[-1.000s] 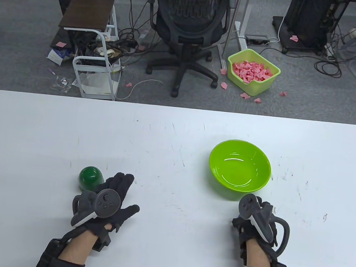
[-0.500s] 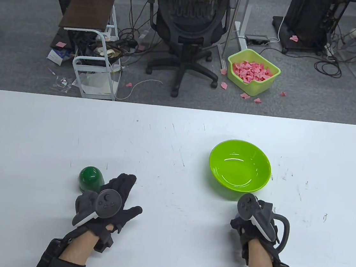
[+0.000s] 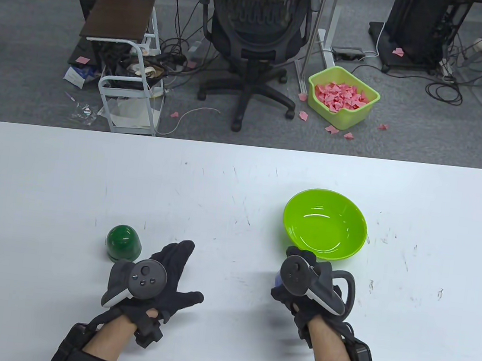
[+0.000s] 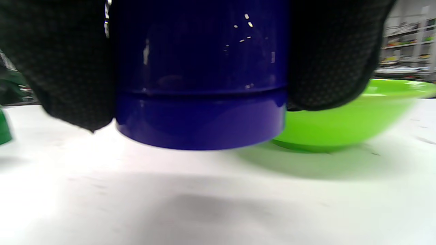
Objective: Pour dice into bowl
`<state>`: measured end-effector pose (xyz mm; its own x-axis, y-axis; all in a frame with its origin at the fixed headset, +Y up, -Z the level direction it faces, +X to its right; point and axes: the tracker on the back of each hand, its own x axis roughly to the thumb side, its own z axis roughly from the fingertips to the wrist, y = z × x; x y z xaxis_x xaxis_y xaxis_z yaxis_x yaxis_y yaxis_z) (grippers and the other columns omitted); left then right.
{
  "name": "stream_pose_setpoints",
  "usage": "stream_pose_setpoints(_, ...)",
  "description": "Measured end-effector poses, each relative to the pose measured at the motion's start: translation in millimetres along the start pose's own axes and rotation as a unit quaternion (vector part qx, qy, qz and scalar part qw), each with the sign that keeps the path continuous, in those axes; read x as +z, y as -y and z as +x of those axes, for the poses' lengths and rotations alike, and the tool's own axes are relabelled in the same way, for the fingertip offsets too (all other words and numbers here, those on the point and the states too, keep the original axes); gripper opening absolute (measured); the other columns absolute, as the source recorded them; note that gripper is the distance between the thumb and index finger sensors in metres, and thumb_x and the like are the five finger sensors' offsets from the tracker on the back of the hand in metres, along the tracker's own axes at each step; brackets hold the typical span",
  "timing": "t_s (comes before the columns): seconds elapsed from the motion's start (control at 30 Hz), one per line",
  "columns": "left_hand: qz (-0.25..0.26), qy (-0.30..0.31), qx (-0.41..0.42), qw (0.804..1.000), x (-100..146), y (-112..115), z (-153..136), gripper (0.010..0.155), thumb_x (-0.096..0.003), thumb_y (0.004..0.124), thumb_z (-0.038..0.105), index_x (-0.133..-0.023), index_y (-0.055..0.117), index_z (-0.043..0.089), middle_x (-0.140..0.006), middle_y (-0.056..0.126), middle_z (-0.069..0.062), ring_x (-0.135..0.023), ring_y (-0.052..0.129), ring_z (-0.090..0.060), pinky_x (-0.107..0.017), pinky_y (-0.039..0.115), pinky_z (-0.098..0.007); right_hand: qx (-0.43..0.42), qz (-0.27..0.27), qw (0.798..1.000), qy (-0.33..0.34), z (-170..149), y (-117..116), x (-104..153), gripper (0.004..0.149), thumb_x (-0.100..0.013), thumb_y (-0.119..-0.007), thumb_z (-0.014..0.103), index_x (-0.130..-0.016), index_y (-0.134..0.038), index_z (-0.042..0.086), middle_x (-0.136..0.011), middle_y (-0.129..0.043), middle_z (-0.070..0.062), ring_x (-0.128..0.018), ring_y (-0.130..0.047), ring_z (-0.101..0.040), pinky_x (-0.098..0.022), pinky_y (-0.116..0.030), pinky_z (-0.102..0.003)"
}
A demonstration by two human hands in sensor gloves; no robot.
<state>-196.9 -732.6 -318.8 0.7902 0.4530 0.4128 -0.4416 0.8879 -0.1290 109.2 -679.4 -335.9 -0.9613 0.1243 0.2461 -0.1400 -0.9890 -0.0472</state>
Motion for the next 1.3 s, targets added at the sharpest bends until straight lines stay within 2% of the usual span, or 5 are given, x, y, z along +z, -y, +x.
stream_pose_setpoints(0.23, 0.001, 0.022, 0.021, 1.0, 0.7, 2.9, 5.6, 0.111, -0.0333, 0.083, 0.07, -0.108, 0.016, 0.024, -0.119, 0.038, -0.006, -0.113, 0.044, -0.038, -0.079, 0.048, -0.068, 0.008, -0.005, 0.997, 0.076, 45.6, 13.9, -13.4, 0.096, -0.033, -0.102, 0.049, -0.104, -0.056, 0.004, -0.101, -0.073, -0.029, -0.066, -0.095, -0.058, -0.044, -0.093, -0.059)
stream_pose_setpoints(0.53, 0.012, 0.05, 0.057, 0.997, 0.9, 6.1, 10.6, 0.117, -0.0302, 0.086, 0.07, -0.107, 0.012, 0.021, -0.118, 0.037, -0.008, -0.113, 0.045, -0.038, -0.078, 0.049, -0.068, -0.016, -0.006, 0.991, 0.134, 81.2, 19.1, -19.0, 0.096, -0.033, -0.101, 0.049, -0.104, -0.055, 0.004, -0.102, -0.072, -0.03, -0.067, -0.095, -0.059, -0.044, -0.092, -0.059)
stream_pose_setpoints(0.73, 0.018, 0.058, 0.087, 0.994, 0.4, 8.4, 11.7, 0.119, -0.0289, 0.088, 0.068, -0.107, 0.012, 0.019, -0.117, 0.039, -0.009, -0.112, 0.048, -0.037, -0.078, 0.05, -0.068, -0.029, 0.0, 0.988, 0.153, 94.3, 16.4, -19.2, 0.096, -0.034, -0.1, 0.05, -0.105, -0.055, 0.003, -0.102, -0.072, -0.03, -0.067, -0.095, -0.058, -0.044, -0.093, -0.058)
stream_pose_setpoints(0.97, 0.028, 0.063, 0.102, 0.992, 0.4, 12.2, 14.6, 0.12, -0.0288, 0.09, 0.067, -0.106, 0.012, 0.018, -0.116, 0.043, -0.01, -0.11, 0.052, -0.037, -0.077, 0.053, -0.067, -0.085, 0.011, 0.982, 0.168, 108.5, 16.1, -19.4, 0.096, -0.036, -0.099, 0.05, -0.105, -0.054, 0.002, -0.101, -0.073, -0.031, -0.067, -0.095, -0.058, -0.043, -0.093, -0.058)
stream_pose_setpoints(1.3, 0.05, 0.058, 0.136, 0.988, 1.1, 13.8, 12.6, 0.118, -0.031, 0.087, 0.067, -0.105, 0.011, 0.017, -0.113, 0.048, -0.01, -0.107, 0.058, -0.036, -0.077, 0.056, -0.065, -0.11, 0.036, 0.975, 0.188, 129.6, 14.0, -18.8, 0.097, -0.036, -0.099, 0.05, -0.105, -0.053, -0.001, -0.101, -0.073, -0.032, -0.066, -0.095, -0.059, -0.043, -0.092, -0.058)
